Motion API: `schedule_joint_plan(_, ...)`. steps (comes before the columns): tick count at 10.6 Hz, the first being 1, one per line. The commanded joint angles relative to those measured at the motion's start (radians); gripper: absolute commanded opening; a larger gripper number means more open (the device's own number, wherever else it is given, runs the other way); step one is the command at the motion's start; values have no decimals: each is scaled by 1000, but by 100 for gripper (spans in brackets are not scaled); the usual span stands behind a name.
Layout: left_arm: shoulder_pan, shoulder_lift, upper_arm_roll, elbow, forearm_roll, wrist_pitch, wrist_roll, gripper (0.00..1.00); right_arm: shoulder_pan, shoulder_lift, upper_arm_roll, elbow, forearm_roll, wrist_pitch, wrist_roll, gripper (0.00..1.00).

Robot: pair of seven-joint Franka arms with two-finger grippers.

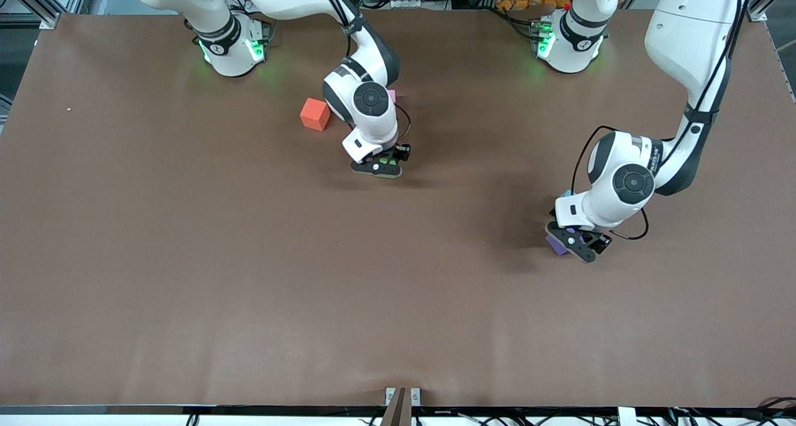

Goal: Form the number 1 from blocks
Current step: 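Place the green block with the right gripper while the left grasps purple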

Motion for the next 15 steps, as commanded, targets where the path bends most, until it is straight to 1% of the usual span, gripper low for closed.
schedule_joint_plan(1, -2, 1, 5, -12, -23, 28, 36, 42, 13, 9, -10, 14, -25, -16, -7, 0)
schedule_joint_plan(2, -4, -4, 5, -12, -29, 28, 24, 6, 12, 8, -10, 20, -32, -16, -10, 0)
schedule_joint_plan(3, -22, -13, 10, -25, -74, 27, 7, 0, 12, 9, -10, 31, -32, -18, -12, 0)
schedule_joint_plan(4, -39, -18, 28, -28, -102, 27, 4, 0, 12, 8, -10, 33, -45, -18, -27, 0)
schedule_joint_plan(6, -47, -42, 30, -35, -132, 20, -33, 0, 13, 9, -10, 31, -50, -25, -45, 0)
schedule_joint_plan(9, -86, -85, 22, -21, -136, -13, -181, 0, 15, 11, -10, 29, -53, -33, -44, 0)
schedule_joint_plan(12, -169, -102, 15, -2, -136, -29, -409, 0, 19, 11, -10, 29, -55, -48, -42, 1)
schedule_joint_plan(13, -183, -102, 0, 2, -138, -29, -466, 0, 19, 11, -10, 29, -55, -51, -41, 13)
schedule_joint_plan(14, -186, -102, -19, 7, -138, -29, -523, 0, 21, 11, -10, 29, -55, -59, -39, 50)
schedule_joint_plan(15, -194, -102, -33, 8, -136, -29, -568, 0, 25, 11, -11, 29, -56, -59, -32, 100)
